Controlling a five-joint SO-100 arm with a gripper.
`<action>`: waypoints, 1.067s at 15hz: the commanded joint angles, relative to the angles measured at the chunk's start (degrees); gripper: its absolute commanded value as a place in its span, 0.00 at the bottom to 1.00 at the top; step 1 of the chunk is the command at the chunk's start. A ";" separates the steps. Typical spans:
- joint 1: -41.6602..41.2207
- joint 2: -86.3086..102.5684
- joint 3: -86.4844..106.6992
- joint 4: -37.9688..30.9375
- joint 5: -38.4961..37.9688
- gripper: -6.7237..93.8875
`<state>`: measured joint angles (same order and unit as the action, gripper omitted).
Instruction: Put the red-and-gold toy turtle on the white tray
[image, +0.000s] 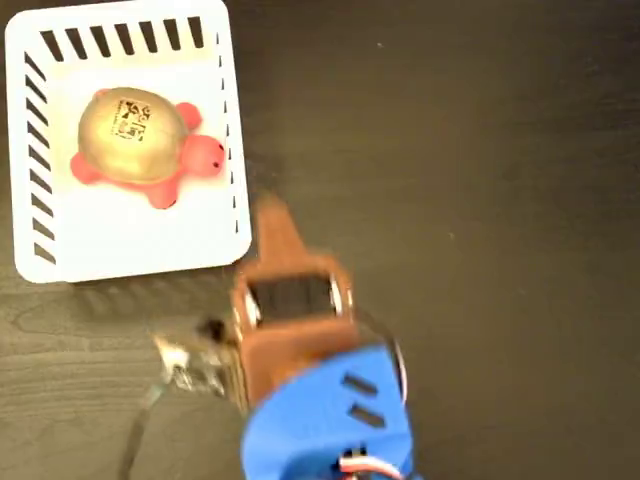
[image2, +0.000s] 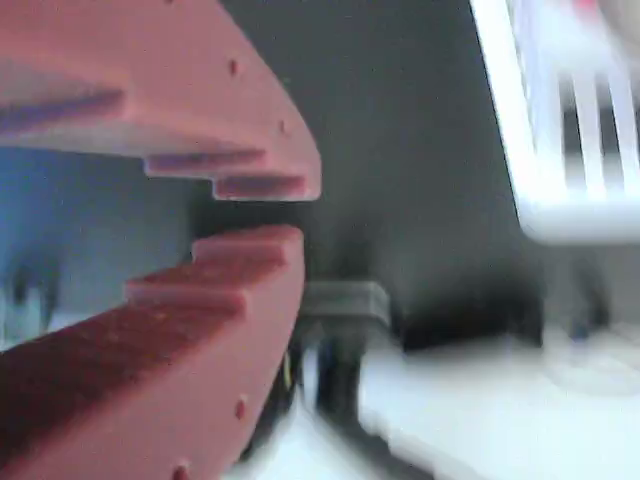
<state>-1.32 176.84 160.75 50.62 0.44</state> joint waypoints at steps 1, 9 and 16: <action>0.18 4.57 4.22 4.13 0.97 0.07; -0.35 9.49 6.94 22.76 5.98 0.07; -2.20 9.49 6.86 22.94 3.69 0.07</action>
<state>-2.72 185.80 169.10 72.69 3.87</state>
